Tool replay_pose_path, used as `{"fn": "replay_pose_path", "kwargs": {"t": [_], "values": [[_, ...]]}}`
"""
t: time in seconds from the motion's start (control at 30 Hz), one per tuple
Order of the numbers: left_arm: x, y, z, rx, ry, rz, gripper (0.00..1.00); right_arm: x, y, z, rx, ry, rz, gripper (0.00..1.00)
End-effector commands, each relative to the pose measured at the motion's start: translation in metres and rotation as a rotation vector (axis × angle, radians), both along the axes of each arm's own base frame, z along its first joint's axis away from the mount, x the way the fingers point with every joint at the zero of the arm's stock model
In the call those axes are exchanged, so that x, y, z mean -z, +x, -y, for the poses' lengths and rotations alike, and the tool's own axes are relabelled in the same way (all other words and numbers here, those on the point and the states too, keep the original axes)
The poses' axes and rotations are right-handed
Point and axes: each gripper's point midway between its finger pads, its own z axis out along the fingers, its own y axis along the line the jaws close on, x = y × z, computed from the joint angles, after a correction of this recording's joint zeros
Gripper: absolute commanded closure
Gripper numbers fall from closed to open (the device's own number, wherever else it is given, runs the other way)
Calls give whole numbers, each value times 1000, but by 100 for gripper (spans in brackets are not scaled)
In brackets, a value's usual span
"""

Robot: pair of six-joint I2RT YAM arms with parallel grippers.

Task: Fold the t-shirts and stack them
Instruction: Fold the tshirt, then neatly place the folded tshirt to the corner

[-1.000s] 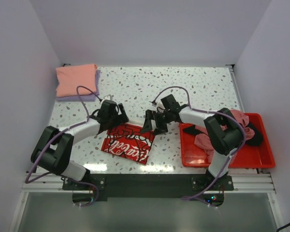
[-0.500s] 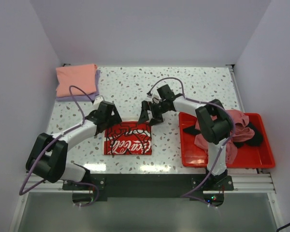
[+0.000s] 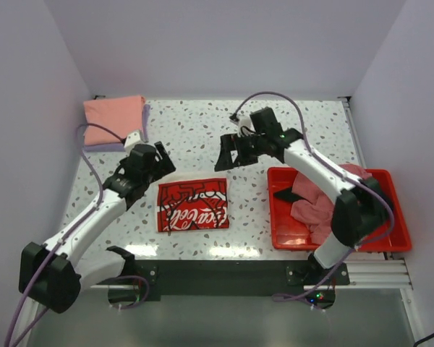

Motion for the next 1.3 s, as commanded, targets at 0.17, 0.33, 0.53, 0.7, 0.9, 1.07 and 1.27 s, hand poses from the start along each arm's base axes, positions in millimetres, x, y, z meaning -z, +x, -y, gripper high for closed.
{"fn": "replay_pose_path", "kwargs": {"t": [0.17, 0.33, 0.53, 0.7, 0.9, 1.07, 1.27], "values": [[37, -54, -5, 43, -77, -51, 0, -48, -55, 83, 287, -45, 244, 1], [71, -67, -4, 51, -91, -115, 0, -56, -73, 117, 414, -51, 319, 1], [104, -70, -3, 32, -81, -209, 8, -45, -84, 123, 408, -67, 304, 1], [114, -70, -4, 45, -55, -235, 18, -43, -86, 117, 366, -62, 289, 1], [134, -80, 1, 68, -66, -305, 27, -39, -87, 116, 349, -69, 283, 1], [143, -85, 3, 76, -74, -337, 32, -36, -87, 116, 344, -76, 283, 1], [150, -88, 14, 105, -99, -340, 46, -36, -87, 117, 339, -82, 291, 1]]}}
